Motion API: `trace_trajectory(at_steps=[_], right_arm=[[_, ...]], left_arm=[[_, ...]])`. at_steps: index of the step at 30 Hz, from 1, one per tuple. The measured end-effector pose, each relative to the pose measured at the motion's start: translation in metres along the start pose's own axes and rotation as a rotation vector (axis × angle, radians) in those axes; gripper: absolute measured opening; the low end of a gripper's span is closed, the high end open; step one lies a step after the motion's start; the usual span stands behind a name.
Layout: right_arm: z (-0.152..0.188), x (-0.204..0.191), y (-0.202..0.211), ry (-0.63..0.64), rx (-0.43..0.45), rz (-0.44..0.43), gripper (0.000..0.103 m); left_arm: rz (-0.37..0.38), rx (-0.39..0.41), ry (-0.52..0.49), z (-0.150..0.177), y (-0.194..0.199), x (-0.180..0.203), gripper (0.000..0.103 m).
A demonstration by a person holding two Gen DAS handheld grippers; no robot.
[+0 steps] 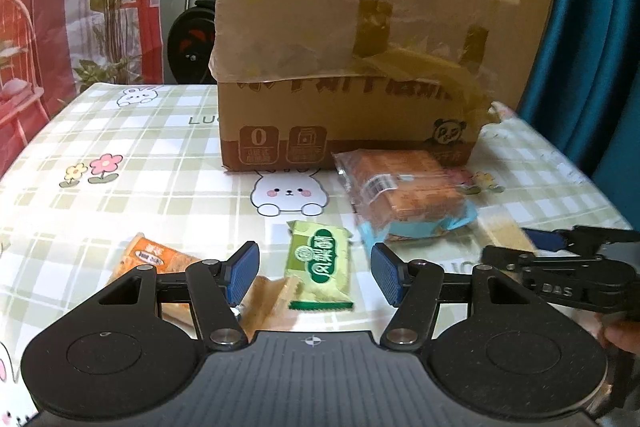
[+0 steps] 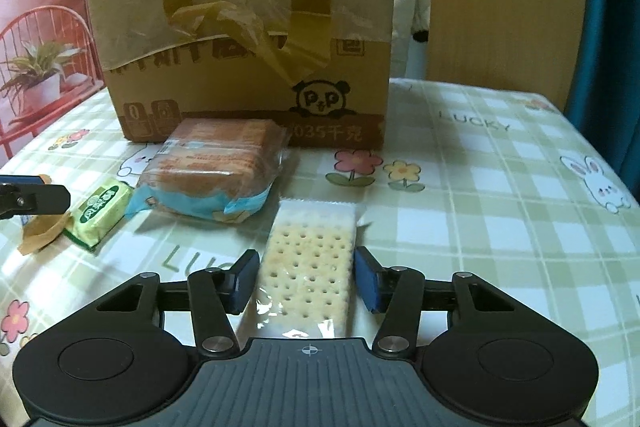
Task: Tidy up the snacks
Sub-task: 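Grasp the cracker packet with the right tool while the left tool grasps the green snack, then carry both snacks over the box and open both tools to drop them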
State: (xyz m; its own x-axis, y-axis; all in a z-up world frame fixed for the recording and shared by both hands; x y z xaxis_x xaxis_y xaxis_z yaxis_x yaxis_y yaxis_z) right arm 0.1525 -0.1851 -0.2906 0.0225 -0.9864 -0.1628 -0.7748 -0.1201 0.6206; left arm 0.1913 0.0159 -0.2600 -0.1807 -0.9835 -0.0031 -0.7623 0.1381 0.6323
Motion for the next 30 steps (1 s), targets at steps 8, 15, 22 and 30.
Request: trace_trajectory(at_steps=[8, 15, 22, 30], right_arm=[[0.0, 0.001, 0.001, -0.001, 0.029, -0.012, 0.048], [0.0, 0.0, 0.002, 0.002, 0.031, -0.011, 0.048], [0.001, -0.001, 0.002, -0.001, 0.033, -0.011, 0.048], [0.0, 0.0, 0.003, -0.021, 0.04, -0.036, 0.043]], left_arm=[[-0.029, -0.048, -0.046, -0.005, -0.032, 0.01, 0.06], [-0.055, -0.095, -0.091, 0.006, -0.048, 0.017, 0.058], [-0.037, -0.05, -0.092, 0.003, -0.038, 0.016, 0.04], [-0.042, 0.001, -0.045, -0.016, -0.02, 0.01, 0.04]])
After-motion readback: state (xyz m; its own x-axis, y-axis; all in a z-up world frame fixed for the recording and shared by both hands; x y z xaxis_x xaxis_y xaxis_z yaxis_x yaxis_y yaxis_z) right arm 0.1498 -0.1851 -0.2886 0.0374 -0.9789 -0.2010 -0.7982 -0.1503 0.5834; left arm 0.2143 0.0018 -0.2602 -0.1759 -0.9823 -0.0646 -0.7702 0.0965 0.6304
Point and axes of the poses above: each gripper's, at about its wrist camera, not at the fingertips, and y roughly against the way its jaws point, x to its right, z to its underside, the point moved 10 cm from there along -y, roughly the way its jaws point, and after that the axes turned 9 degrees about -z, right-handed, at the moved point
